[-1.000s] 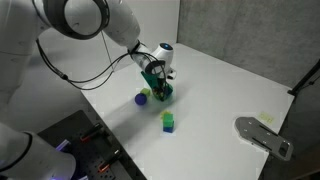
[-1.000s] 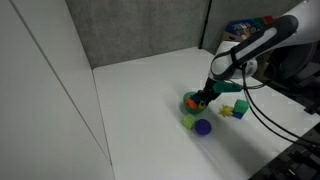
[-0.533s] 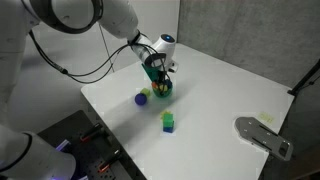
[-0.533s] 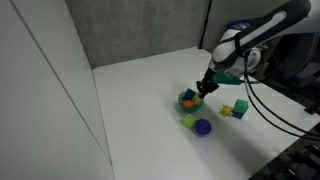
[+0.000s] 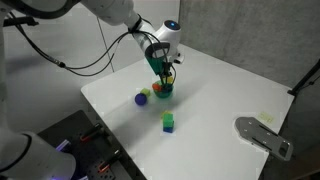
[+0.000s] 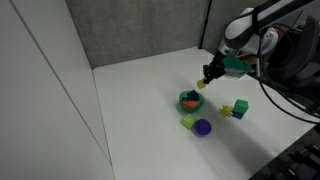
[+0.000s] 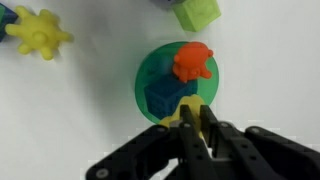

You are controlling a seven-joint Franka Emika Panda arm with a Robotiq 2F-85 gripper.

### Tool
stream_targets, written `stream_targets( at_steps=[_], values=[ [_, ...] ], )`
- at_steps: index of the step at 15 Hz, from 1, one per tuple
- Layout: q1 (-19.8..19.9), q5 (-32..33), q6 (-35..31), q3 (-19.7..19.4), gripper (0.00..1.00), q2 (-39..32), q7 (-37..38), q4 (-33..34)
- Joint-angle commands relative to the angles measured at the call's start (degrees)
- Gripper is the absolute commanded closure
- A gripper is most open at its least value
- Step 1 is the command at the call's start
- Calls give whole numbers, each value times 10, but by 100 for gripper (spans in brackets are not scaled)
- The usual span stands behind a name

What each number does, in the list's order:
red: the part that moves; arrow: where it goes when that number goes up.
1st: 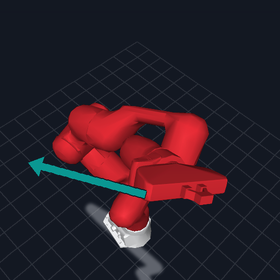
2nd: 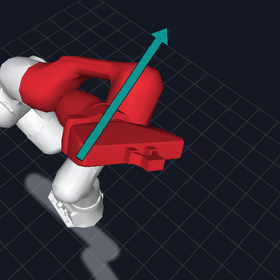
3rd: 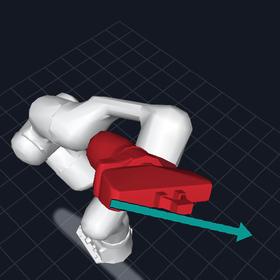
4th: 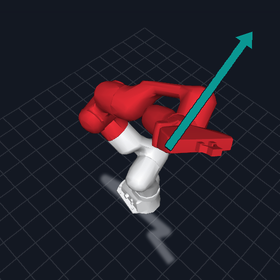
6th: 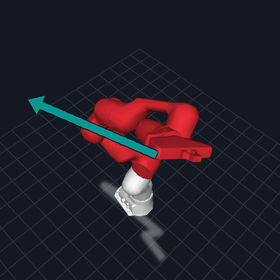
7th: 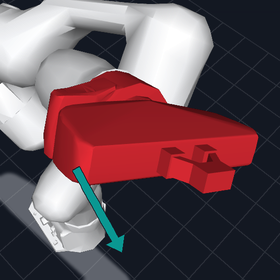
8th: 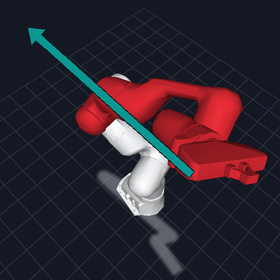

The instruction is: Remove the yellow toy dog from the green bowl and put it on the table.

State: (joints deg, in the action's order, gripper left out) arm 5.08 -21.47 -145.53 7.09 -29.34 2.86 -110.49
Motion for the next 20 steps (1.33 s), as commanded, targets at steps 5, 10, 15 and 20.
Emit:
stream_targets(
  at_steps=[5,10,15,20],
  values=[
    [12,34,19,-55,95,88,-32,-90],
    [26,77,21,-108,95,104,-26,-125],
    [51,101,25,-146,96,106,-25,-146],
    [72,97,35,-155,55,115,-37,-154]
  ],
)
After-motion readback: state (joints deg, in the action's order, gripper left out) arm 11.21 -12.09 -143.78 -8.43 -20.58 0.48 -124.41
